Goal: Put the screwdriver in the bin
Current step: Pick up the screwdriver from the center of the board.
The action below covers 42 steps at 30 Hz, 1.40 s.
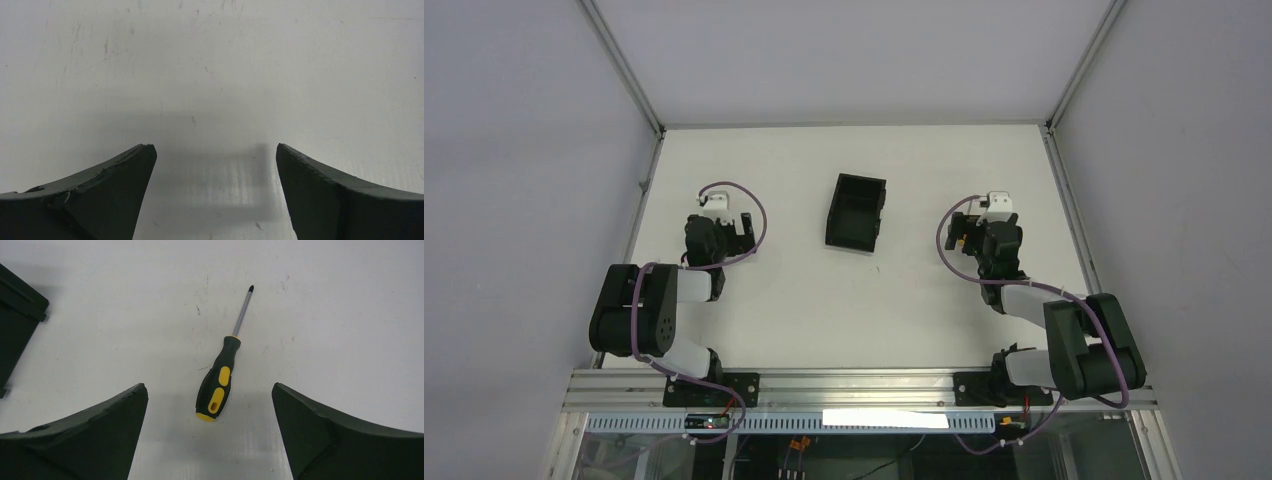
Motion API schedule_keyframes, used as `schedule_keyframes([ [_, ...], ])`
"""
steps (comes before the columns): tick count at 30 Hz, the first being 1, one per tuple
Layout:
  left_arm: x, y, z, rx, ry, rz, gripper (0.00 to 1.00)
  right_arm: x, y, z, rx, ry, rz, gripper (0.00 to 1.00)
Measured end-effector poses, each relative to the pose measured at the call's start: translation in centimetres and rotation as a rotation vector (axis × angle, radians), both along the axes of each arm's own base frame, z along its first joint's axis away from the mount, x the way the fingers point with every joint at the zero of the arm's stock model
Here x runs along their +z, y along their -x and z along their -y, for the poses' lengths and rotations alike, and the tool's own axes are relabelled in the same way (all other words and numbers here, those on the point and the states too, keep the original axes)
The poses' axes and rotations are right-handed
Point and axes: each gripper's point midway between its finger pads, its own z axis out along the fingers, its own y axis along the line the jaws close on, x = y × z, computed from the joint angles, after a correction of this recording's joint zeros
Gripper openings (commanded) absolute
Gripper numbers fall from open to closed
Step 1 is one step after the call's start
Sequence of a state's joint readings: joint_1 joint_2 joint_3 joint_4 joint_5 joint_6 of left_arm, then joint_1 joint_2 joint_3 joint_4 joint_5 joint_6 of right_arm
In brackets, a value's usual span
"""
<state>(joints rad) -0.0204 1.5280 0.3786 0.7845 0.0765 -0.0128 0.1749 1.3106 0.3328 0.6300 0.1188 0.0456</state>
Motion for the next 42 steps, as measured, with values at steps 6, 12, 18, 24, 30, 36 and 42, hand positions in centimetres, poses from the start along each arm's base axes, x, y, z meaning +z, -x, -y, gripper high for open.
schedule_keyframes([
  [6, 0.0, 0.0, 0.0, 0.0, 0.0, 0.0, 0.99, 0.0, 0.0, 0.1, -0.009, 0.004, 0.001, 0.99],
  [12, 0.0, 0.0, 0.0, 0.0, 0.0, 0.0, 0.99, -0.1, -0.1, 0.1, -0.011, 0.006, -0.005, 0.99],
  [18, 0.0, 0.0, 0.0, 0.0, 0.0, 0.0, 0.99, 0.1, -0.7, 0.0, -0.013, 0.011, -0.022, 0.99],
  [24, 0.0, 0.0, 0.0, 0.0, 0.0, 0.0, 0.99, 2.5, -1.3, 0.0, -0.008, 0.028, -0.035, 0.99],
  [30, 0.0, 0.0, 0.0, 0.0, 0.0, 0.0, 0.99, 10.9, -3.1, -0.3, -0.009, 0.02, 0.055, 0.99],
  [36, 0.0, 0.0, 0.0, 0.0, 0.0, 0.0, 0.99, 20.8, -4.5, -0.4, -0.006, 0.022, 0.126, 0.99],
  [42, 0.0, 0.0, 0.0, 0.0, 0.0, 0.0, 0.99, 26.6, -4.1, -0.3, 0.0, 0.044, 0.137, 0.99],
])
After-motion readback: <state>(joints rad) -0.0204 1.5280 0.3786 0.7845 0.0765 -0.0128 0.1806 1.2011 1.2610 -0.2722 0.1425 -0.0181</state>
